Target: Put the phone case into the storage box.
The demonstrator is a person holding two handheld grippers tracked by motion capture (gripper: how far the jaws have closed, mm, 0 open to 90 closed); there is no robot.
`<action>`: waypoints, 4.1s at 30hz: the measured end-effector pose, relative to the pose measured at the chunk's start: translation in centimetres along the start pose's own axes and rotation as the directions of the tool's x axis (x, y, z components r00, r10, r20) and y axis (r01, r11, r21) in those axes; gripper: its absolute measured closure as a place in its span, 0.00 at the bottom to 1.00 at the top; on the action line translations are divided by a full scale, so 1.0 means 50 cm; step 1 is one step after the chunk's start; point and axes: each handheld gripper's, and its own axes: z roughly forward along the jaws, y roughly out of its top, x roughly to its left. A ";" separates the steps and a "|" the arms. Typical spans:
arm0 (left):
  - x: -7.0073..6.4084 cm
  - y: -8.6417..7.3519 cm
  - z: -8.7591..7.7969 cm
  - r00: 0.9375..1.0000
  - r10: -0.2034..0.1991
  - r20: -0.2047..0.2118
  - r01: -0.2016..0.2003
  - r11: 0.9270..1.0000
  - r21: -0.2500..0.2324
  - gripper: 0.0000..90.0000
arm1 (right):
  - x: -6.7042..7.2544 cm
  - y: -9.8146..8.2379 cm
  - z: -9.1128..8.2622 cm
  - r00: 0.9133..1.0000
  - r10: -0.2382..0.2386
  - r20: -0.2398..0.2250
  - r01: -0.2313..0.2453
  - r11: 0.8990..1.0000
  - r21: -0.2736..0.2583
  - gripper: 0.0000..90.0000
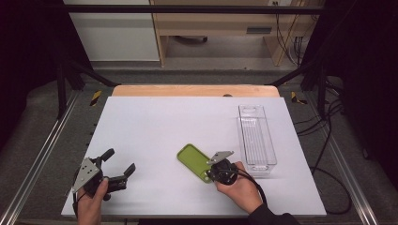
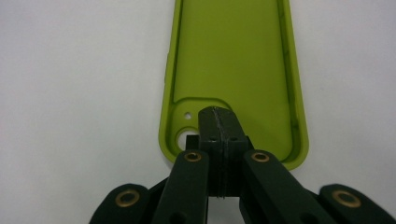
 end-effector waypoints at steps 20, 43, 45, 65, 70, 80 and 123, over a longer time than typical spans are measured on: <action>-0.004 0.000 0.002 1.000 0.014 0.009 -0.014 1.000 0.010 0.02 | -0.002 0.015 -0.006 0.998 0.042 0.041 -0.040 0.998 -0.058 0.09; -0.004 0.000 0.003 1.000 0.018 0.012 -0.018 1.000 0.013 0.02 | -0.007 -0.005 0.027 0.998 0.054 0.021 -0.053 0.998 -0.036 0.08; -0.004 0.000 0.003 1.000 0.018 0.012 -0.018 1.000 0.013 0.02 | -0.008 -0.006 0.028 0.998 0.056 0.022 -0.055 0.998 -0.036 0.08; -0.005 0.000 0.004 1.000 0.021 0.014 -0.021 1.000 0.013 0.02 | -0.007 -0.019 0.029 0.999 0.031 0.039 -0.028 0.997 -0.068 0.14; -0.006 0.000 0.005 1.000 0.021 0.015 -0.022 1.000 0.014 0.02 | -0.007 -0.020 0.027 0.999 0.031 0.041 -0.028 0.997 -0.073 0.17; -0.006 0.000 0.005 1.000 0.023 0.015 -0.023 1.000 0.015 0.02 | -0.011 -0.017 0.024 0.999 0.026 0.028 -0.025 0.998 -0.062 0.19; -0.230 0.034 0.254 0.811 0.552 0.193 -0.571 0.819 0.061 0.03 | -0.089 0.138 -0.115 1.000 -0.003 0.017 0.001 0.995 0.100 0.19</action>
